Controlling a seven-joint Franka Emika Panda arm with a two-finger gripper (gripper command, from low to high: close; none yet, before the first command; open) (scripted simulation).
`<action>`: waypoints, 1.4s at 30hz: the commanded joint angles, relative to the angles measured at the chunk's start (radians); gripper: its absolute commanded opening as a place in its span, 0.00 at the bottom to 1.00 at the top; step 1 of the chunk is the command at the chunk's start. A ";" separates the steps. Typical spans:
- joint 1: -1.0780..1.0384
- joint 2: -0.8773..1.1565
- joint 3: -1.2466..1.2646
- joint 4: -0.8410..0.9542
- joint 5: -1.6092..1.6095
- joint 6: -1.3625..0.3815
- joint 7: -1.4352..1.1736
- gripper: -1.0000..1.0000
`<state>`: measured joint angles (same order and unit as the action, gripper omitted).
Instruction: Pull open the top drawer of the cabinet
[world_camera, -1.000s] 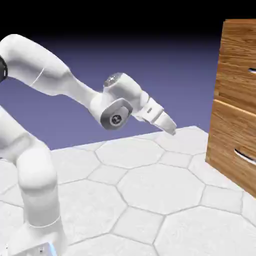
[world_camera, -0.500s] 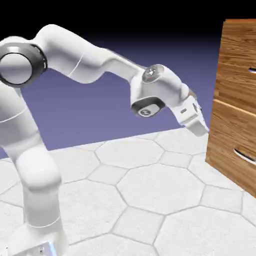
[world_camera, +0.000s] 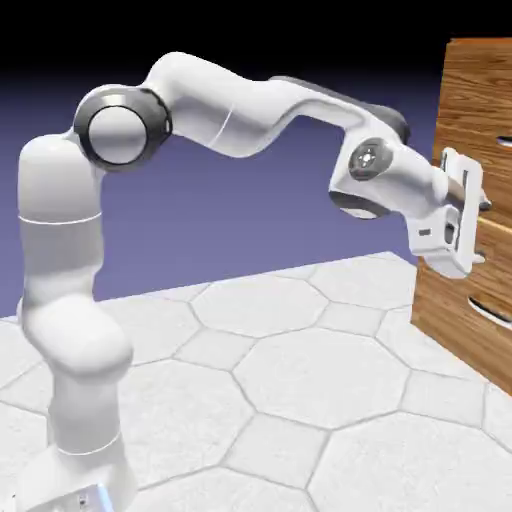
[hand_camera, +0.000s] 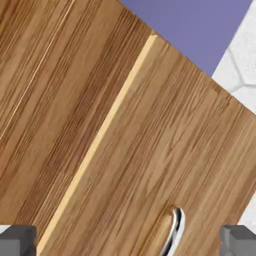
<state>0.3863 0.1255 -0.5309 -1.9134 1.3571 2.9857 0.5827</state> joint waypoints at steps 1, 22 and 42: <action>0.012 0.022 -0.017 0.029 0.044 -0.002 -0.005 0.50; 0.263 0.490 -0.374 0.632 0.957 -0.036 -0.112 0.50; 0.202 0.740 -0.465 0.915 0.895 -0.040 0.215 0.00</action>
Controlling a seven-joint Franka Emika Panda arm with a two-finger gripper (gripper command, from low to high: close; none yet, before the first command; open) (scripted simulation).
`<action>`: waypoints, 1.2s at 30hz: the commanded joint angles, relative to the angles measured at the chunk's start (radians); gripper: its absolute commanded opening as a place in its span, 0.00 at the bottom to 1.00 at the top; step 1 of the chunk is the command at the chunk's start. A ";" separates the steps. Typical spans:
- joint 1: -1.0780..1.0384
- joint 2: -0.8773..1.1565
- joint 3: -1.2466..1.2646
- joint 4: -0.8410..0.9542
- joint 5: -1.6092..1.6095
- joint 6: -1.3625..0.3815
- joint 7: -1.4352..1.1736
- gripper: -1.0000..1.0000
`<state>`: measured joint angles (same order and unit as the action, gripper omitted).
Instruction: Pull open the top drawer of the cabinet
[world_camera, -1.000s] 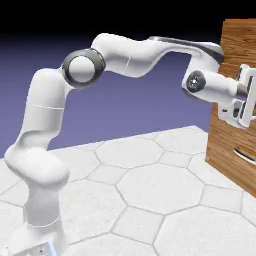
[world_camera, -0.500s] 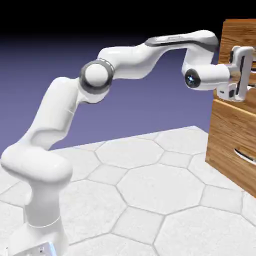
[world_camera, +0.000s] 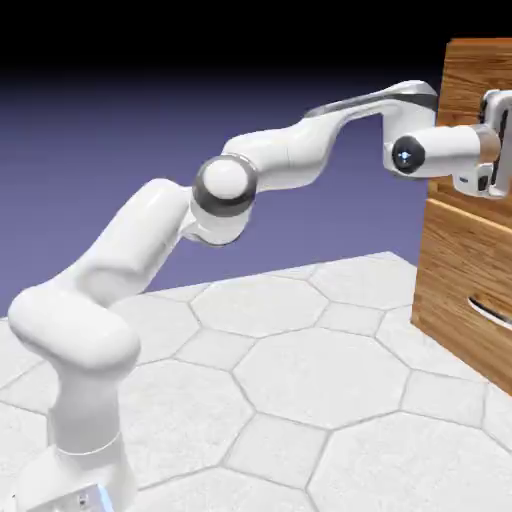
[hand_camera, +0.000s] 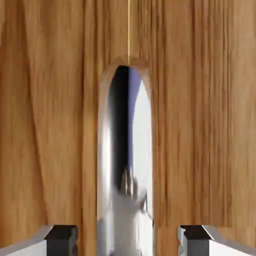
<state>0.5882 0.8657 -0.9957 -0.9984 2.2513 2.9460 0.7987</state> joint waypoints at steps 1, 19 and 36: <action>0.023 -0.021 -0.010 -0.036 0.030 -0.007 -0.041 0.00; 0.583 -0.390 -0.369 -0.648 0.349 -0.102 -0.592 0.00; 1.197 -0.407 -0.938 -0.977 0.376 -0.156 -0.663 0.00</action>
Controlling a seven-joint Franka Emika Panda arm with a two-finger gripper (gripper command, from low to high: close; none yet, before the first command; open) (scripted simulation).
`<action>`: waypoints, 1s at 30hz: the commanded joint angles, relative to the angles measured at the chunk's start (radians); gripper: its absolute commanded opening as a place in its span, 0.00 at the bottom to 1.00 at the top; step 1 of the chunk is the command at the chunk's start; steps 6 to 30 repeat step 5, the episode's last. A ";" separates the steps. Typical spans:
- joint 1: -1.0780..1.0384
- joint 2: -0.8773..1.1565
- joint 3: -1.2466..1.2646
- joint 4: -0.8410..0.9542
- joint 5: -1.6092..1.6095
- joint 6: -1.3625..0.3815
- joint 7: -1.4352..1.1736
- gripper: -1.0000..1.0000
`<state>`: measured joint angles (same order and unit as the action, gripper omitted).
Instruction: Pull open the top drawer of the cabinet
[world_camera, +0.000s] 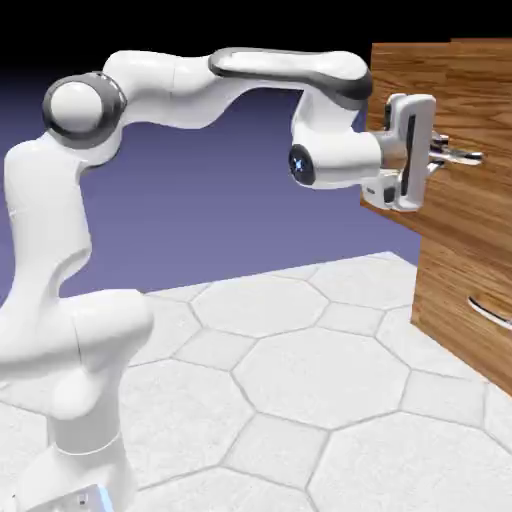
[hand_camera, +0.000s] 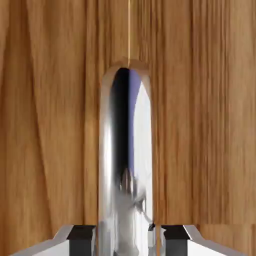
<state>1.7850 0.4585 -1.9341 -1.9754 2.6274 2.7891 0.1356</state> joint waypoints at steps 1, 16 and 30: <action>0.036 0.015 -0.036 -0.025 -0.007 -0.006 0.013 0.00; 0.083 0.036 -0.082 -0.059 -0.016 -0.014 0.027 1.00; 0.083 0.036 -0.082 -0.059 -0.016 -0.014 0.027 1.00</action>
